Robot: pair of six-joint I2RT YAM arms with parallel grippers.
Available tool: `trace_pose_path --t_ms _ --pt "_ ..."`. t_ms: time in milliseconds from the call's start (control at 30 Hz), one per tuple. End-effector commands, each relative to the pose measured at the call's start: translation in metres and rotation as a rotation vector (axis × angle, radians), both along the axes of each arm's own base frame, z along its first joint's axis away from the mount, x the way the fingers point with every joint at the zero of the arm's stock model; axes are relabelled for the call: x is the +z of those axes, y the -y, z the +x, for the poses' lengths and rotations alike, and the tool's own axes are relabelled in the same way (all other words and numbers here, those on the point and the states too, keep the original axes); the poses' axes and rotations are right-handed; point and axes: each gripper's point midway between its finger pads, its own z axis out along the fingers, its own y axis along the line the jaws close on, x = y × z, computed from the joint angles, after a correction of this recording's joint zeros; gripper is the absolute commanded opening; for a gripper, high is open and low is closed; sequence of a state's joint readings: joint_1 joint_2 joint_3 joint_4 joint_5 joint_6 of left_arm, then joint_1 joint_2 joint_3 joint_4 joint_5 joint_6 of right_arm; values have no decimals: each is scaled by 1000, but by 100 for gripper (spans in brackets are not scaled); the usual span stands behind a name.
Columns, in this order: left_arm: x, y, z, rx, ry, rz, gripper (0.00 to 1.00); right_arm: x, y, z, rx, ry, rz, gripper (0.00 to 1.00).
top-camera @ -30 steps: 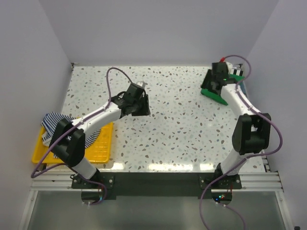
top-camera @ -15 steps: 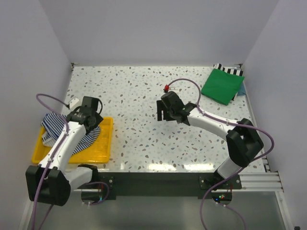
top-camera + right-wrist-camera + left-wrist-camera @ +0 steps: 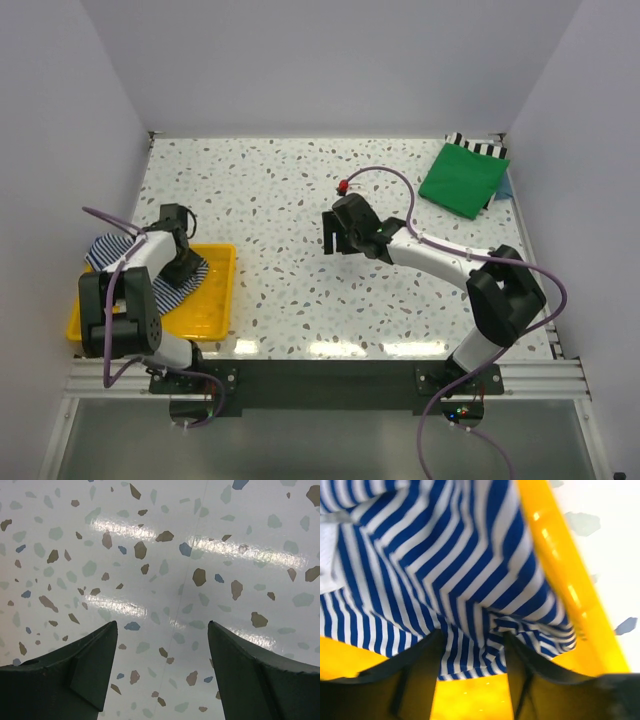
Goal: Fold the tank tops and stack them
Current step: Grab the tank top from the pile
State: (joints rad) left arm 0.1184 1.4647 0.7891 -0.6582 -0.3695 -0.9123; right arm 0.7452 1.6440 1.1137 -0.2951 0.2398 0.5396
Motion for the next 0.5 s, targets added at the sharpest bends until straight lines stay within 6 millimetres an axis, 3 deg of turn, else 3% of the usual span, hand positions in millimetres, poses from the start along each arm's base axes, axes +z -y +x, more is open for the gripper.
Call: trace_pose_path --t_ms 0,100,133,233,267,333,367,400,467 --pt "-16 -3 15 -9 14 -44 51 4 -7 4 0 23 30 76" --pt "-12 -7 14 -1 27 -45 29 5 -9 3 6 21 39 73" --pt "-4 -11 18 1 48 -29 16 6 -10 3 10 19 43 73" --pt "31 -21 24 -12 106 27 0 9 -13 3 19 19 52 71" --pt "60 -25 35 -23 171 51 0 13 -14 4 23 23 56 71" --pt "94 -28 45 -38 249 81 0 17 -15 4 29 25 56 71" --pt "133 -30 58 -63 350 108 0 22 -17 6 33 33 60 71" --pt "154 -29 64 -82 410 117 0 25 -18 7 35 37 61 71" --pt "215 -21 80 -138 589 119 0 35 -20 9 41 48 65 71"
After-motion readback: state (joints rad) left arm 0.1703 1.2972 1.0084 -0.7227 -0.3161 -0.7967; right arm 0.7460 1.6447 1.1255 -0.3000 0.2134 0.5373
